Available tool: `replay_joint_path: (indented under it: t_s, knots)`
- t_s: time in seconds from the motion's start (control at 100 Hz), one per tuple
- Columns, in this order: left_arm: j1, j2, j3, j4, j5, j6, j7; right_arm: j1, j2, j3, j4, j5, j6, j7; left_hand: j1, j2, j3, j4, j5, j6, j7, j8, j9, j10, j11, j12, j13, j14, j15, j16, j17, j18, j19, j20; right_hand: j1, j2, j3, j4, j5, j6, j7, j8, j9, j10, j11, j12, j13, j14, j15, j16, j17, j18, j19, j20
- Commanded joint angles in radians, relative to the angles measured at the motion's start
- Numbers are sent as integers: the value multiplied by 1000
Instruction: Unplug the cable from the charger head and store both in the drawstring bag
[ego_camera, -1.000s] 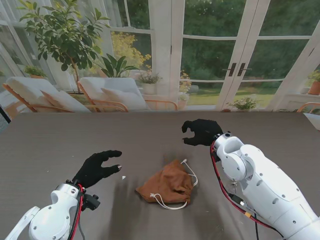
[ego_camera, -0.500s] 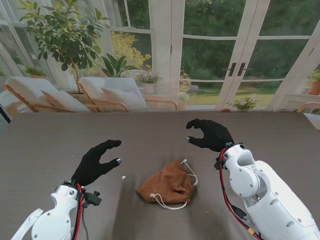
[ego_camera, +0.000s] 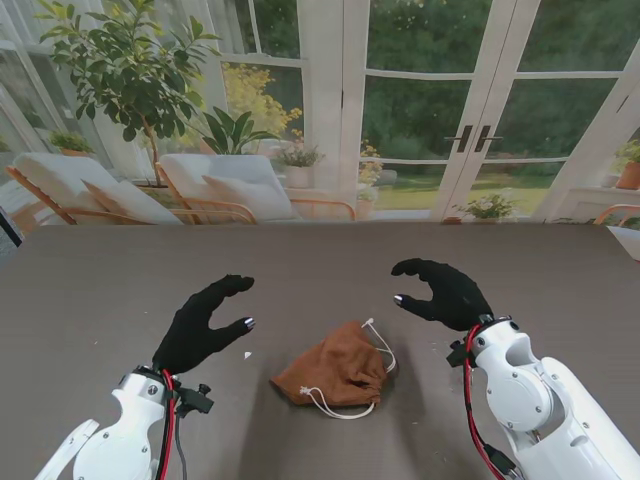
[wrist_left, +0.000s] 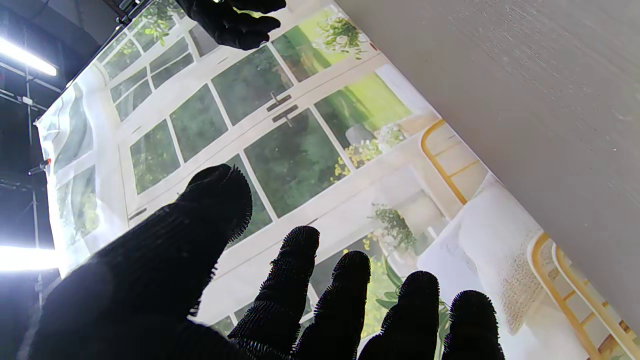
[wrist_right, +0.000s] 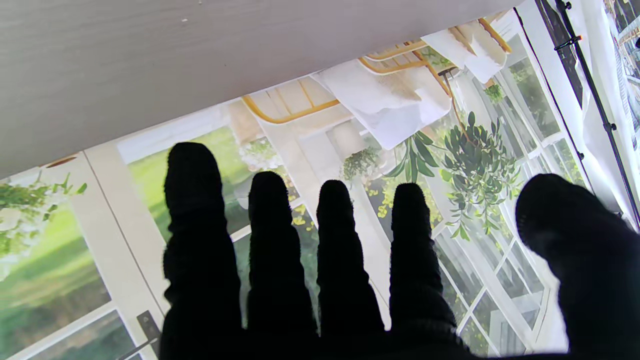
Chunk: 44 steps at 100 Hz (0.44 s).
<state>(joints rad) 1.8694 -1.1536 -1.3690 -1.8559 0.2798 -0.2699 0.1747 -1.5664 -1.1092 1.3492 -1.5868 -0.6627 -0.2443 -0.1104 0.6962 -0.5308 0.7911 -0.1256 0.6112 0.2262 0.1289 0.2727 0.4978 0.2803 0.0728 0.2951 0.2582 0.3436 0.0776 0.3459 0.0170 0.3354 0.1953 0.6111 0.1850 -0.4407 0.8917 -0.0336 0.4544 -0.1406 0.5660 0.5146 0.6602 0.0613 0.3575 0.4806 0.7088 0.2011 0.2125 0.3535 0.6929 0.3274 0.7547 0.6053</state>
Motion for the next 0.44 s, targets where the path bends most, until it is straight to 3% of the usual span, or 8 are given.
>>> replay_joint_path:
  t_s: [0.0, 0.43]
  knots:
    - [5, -5, 1, 0, -3, -2, -21, -20, 1, 4, 5, 3, -11, 7, -26, -15, -30, 6, -22, -9, -14, -6, -20, -36, -11, -14, -32, -25, -16, -14, -26, -48, -30, -1, -9, -31, -34, 0, -30, -25, -25, -4, -32, 17, -20, -13, -42, 8, -15, -9, -387, 33, -31, -20]
    - [4, -5, 8, 4, -10, -4, -26, -39, 0, 26, 19, 6, -32, -2, -23, -10, -39, 7, -28, -13, -16, -7, -21, -37, -10, -16, -35, -30, -17, -18, -33, -55, -34, -3, -4, -34, -24, -1, -17, -21, -23, 4, -23, 20, -19, -11, -38, 12, -13, -9, -384, 33, -53, -3]
